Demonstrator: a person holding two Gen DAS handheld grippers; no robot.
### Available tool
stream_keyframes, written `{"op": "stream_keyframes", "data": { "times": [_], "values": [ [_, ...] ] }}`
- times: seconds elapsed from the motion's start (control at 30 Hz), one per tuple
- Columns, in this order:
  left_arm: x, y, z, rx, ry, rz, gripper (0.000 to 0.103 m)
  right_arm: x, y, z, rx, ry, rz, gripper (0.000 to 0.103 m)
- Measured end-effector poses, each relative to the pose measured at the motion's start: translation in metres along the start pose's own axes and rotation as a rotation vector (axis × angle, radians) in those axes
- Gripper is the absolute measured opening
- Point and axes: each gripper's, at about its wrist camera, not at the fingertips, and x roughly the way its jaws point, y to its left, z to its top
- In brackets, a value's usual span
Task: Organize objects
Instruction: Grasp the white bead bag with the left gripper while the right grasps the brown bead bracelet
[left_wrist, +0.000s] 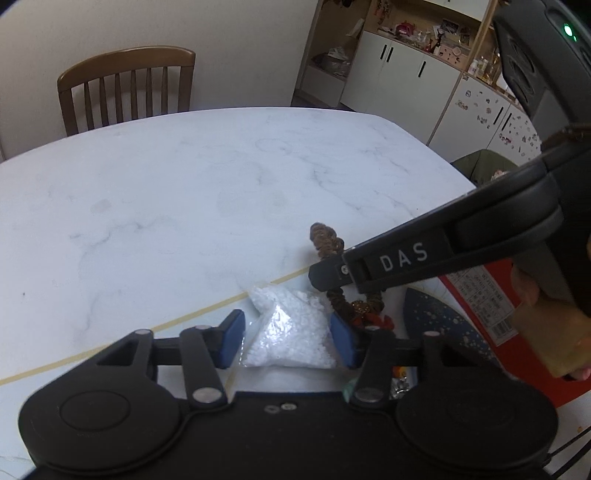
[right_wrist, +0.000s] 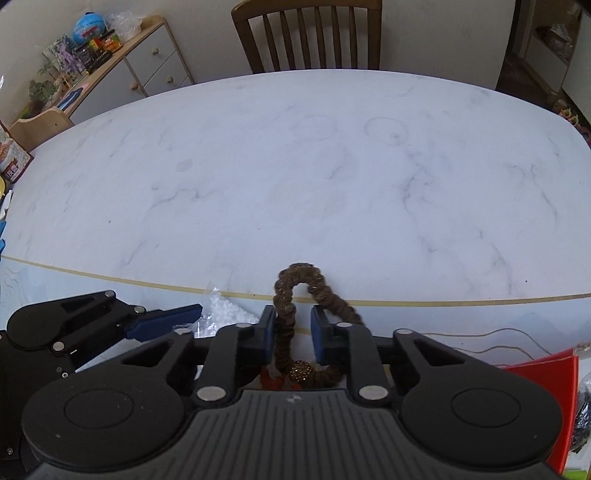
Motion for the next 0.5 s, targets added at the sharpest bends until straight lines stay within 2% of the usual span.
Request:
{"op": "stream_keyframes", "data": {
  "times": [0.07,0.2,0.5],
  "values": [
    [-0.002,0.002,0.000,-0.015,-0.004,0.000,0.039,0.000,0.000,0.000,0.001,-0.001,0.001,0.011],
    [-0.008,0.009,-0.001,-0.052,-0.008,0.001,0.033,-0.007,0.000,-0.004,0.007,-0.016,0.002,0.009],
    [-0.025,0.023,-0.002,-0.139,-0.008,0.017,0.031,-0.054,-0.007,-0.011,0.036,-0.084,0.031,0.009]
  ]
}}
